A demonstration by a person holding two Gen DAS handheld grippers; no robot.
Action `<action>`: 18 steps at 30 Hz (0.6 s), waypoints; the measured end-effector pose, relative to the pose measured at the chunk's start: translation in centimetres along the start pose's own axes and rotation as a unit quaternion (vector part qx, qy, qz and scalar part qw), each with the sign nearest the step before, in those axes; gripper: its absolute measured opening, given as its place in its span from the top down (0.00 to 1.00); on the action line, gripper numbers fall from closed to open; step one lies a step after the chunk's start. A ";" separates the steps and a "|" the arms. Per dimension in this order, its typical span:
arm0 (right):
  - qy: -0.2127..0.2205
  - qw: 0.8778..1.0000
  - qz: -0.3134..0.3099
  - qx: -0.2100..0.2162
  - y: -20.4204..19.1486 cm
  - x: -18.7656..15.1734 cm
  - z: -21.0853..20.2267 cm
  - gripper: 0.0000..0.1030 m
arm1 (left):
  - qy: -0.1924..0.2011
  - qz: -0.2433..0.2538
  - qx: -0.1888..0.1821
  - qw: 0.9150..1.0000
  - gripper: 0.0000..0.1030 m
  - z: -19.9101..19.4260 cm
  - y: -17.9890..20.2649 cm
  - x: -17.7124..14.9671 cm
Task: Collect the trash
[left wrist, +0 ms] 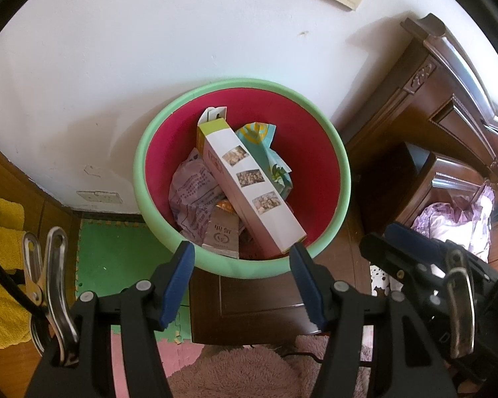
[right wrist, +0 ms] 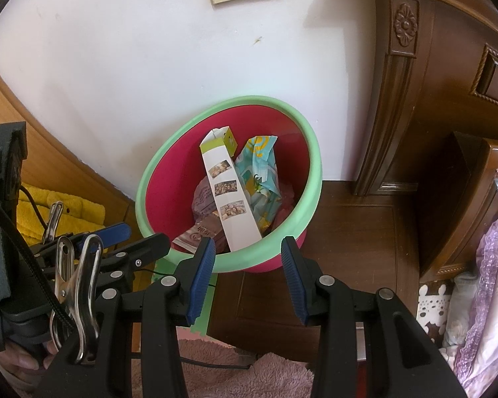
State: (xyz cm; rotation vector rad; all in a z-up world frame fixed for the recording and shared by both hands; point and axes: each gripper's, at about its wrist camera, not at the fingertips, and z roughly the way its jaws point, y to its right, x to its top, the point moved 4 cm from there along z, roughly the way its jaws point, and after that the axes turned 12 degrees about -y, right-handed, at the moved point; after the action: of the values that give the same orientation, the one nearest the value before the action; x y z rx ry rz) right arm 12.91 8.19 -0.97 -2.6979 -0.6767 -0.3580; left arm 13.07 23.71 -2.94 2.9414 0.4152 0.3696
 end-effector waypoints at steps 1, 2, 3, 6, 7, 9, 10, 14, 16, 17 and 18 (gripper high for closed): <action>0.000 1.000 0.000 0.000 0.0 -0.1 0.0 0.59 | 0.000 0.000 0.000 1.000 0.39 0.0 0.0 0.0; 0.000 1.000 0.000 0.000 -0.1 -0.2 0.1 0.59 | 0.000 0.000 0.001 1.000 0.39 0.0 0.0 -0.1; 0.000 1.000 0.000 0.000 -0.1 -0.2 0.1 0.59 | -0.001 0.001 0.001 1.000 0.39 0.0 0.0 -0.2; 0.000 1.000 -0.001 0.000 -0.1 -0.3 0.1 0.59 | -0.002 0.000 0.002 1.000 0.39 0.1 0.0 -0.3; 0.000 1.000 -0.001 0.000 -0.1 -0.3 0.1 0.59 | -0.002 0.001 0.002 1.000 0.39 0.1 0.0 -0.2; 0.000 1.000 -0.001 0.000 -0.1 -0.3 0.1 0.59 | -0.003 0.002 0.001 1.000 0.39 0.1 0.0 -0.2; 0.000 1.000 -0.001 0.000 -0.1 -0.4 0.1 0.59 | -0.004 0.003 0.001 1.000 0.39 0.1 0.0 -0.2; -0.001 1.000 0.000 0.001 -0.1 -0.5 0.1 0.59 | -0.004 0.004 0.001 1.000 0.39 0.1 0.0 -0.1; -0.002 1.000 0.000 0.001 -0.1 -0.5 0.1 0.59 | -0.004 0.004 0.001 1.000 0.39 0.1 0.0 -0.1; -0.002 1.000 0.000 0.001 -0.1 -0.6 0.1 0.59 | -0.004 0.004 0.001 1.000 0.39 0.1 0.0 -0.1; -0.002 1.000 0.000 0.001 -0.1 -0.5 0.1 0.59 | -0.004 0.004 0.001 1.000 0.39 0.1 0.0 -0.1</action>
State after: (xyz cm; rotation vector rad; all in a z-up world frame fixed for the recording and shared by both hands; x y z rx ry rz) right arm 12.44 8.06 -1.22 -2.6965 -0.6786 -0.3528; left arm 13.01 23.62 -3.06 2.9456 0.4032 0.3587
